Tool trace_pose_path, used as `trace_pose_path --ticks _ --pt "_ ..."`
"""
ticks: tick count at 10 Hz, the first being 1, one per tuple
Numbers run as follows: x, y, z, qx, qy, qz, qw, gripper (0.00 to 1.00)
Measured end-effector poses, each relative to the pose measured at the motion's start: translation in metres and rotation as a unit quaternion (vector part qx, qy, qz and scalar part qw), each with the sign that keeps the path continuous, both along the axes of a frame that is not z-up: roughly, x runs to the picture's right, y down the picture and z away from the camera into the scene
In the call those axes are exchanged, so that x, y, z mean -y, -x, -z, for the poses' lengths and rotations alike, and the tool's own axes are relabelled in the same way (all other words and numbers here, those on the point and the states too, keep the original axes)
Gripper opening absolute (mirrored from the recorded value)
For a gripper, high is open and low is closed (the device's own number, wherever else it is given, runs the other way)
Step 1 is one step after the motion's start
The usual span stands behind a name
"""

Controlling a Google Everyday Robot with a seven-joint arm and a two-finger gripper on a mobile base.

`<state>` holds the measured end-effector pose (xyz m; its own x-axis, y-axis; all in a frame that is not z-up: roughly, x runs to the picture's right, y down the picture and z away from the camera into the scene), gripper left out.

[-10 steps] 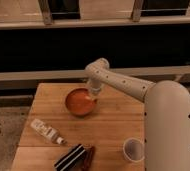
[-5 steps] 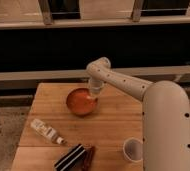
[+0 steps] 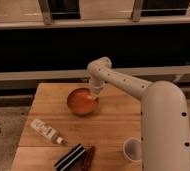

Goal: Push the ceramic bowl across the table

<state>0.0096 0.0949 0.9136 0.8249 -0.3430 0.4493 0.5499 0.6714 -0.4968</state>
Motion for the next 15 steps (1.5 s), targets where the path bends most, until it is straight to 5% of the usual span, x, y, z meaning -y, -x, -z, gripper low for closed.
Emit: trace_pose_path --ticks 15 --pt "-0.007 -0.065 -0.014 -0.037 0.027 -0.054 0.9975 0.0"
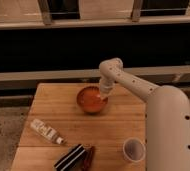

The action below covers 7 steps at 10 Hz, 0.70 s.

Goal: Push the ceramic bowl across the table

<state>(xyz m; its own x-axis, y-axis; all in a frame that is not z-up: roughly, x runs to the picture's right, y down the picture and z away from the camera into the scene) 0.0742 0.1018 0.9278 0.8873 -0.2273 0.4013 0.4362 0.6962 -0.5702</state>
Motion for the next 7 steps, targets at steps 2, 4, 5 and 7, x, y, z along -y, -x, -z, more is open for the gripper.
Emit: trace_pose_path --ticks 2,4,5,7 --pt "0.001 -0.014 0.0 -0.01 -0.002 -0.013 0.9999 0.0" --pt "0.002 -0.021 0.001 -0.016 -0.004 -0.021 0.9996 0.0" --pt "0.002 -0.025 0.002 -0.02 -0.004 -0.025 0.9995 0.0" --pt "0.003 -0.031 0.002 -0.026 -0.005 -0.03 0.9992 0.0"
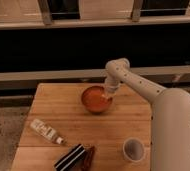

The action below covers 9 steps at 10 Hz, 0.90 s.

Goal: Push the ceramic bowl across the table

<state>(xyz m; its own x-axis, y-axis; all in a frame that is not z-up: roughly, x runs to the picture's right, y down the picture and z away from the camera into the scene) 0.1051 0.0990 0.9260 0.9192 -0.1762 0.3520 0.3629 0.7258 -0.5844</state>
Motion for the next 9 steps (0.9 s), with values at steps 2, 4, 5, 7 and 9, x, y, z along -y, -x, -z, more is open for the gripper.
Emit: trace_pose_path --ticks 2,4,5,7,9 --pt "0.0 -0.013 0.001 -0.011 0.002 -0.01 0.9999 0.0" --pt "0.0 -0.024 0.003 -0.02 0.003 -0.017 0.9997 0.0" --pt "0.0 -0.026 0.003 -0.021 0.003 -0.019 0.9996 0.0" --pt "0.0 -0.034 0.005 -0.028 0.002 -0.026 0.9993 0.02" --pt "0.002 -0.037 0.005 -0.028 0.0 -0.028 0.9992 0.07"
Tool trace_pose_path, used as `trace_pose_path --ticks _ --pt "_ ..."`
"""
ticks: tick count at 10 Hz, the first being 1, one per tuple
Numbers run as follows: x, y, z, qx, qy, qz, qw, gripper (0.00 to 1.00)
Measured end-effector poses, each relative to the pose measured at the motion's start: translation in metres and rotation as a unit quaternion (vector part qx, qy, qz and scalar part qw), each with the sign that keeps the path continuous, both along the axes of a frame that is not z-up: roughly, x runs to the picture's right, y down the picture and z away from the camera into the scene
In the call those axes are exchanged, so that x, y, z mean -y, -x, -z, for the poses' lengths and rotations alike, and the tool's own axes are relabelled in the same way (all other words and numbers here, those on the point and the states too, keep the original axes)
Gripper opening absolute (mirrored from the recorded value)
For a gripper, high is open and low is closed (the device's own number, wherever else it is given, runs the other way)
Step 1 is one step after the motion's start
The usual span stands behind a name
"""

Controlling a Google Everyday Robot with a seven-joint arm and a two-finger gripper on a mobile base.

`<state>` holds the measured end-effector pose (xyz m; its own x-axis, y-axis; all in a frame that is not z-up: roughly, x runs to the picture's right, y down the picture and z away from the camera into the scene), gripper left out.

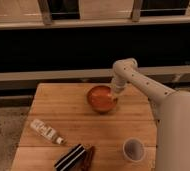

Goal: Push the ceramic bowl across the table

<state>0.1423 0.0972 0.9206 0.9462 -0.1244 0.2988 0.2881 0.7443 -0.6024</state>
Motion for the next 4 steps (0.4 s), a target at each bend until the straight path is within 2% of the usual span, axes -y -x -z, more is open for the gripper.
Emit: trace_pose_path --ticks 2,4 --pt "0.002 0.014 -0.002 0.006 0.0 0.008 1.0 0.0" --pt "0.003 0.02 -0.003 0.007 -0.001 0.009 0.9999 0.0"
